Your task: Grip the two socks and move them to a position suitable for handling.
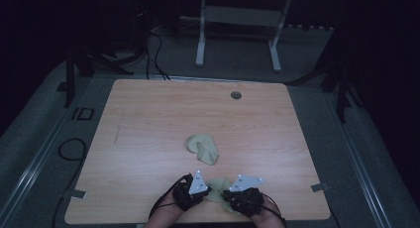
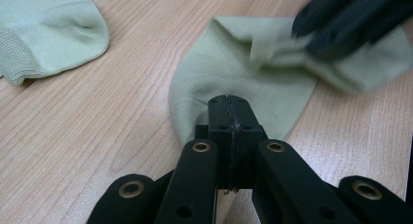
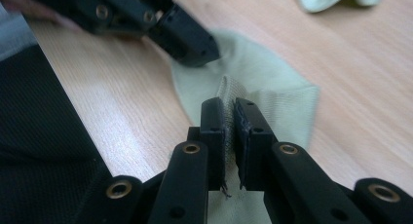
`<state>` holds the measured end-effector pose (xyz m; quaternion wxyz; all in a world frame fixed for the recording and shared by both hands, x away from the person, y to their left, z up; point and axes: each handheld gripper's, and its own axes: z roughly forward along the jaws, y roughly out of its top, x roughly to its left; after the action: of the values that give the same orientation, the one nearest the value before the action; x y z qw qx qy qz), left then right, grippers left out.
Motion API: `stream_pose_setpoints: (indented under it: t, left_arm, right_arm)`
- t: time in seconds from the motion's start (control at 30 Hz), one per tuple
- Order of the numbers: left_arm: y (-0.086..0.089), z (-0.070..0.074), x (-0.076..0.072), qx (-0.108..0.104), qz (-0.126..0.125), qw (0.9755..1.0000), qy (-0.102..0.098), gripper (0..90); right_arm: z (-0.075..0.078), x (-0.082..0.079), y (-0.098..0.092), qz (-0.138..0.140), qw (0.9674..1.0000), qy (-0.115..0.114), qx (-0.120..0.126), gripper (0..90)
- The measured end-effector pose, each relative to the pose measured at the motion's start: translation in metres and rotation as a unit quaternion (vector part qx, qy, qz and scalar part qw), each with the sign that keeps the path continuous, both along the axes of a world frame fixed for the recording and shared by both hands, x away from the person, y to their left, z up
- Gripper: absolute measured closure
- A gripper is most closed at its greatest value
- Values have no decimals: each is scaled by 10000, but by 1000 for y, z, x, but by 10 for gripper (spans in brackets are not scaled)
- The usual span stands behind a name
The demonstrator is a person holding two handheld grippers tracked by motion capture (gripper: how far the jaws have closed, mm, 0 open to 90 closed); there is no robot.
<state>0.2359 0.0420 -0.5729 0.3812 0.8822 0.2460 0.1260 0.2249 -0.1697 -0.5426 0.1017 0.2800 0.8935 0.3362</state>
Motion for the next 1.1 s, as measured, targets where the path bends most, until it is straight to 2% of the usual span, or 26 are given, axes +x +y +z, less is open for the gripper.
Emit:
stream_pose_setpoints:
  t: [0.17,0.3,0.6,0.73,0.9,0.93,1.07,1.1]
  left_arm:
    - [0,0,0,23,-17,10000,2,891]
    - [-1,0,1,18,-8,10000,4,891]
    - [-3,0,5,-17,-69,10000,-1,891]
    - [-3,0,5,-24,-65,10000,-10,890]
    - [-4,0,5,-19,-56,10000,-4,891]
    - [-3,0,5,-22,-54,10000,-4,890]
    - [-3,0,5,-30,-48,10000,7,890]
    - [-3,0,5,-30,-45,10000,3,890]
  right_arm:
    - [14,3,-21,-283,9993,-96,234,832]
    - [20,12,-42,-620,9975,-95,329,831]
    - [10,27,-73,-1096,9932,91,386,826]
    - [9,32,-80,-1296,9908,33,381,780]
    - [13,33,-80,-1275,9911,-36,387,803]
    - [11,32,-75,-1177,9926,-30,308,857]
    - [3,33,-71,-1121,9935,43,173,885]
    - [-3,35,-70,-1130,9935,104,74,891]
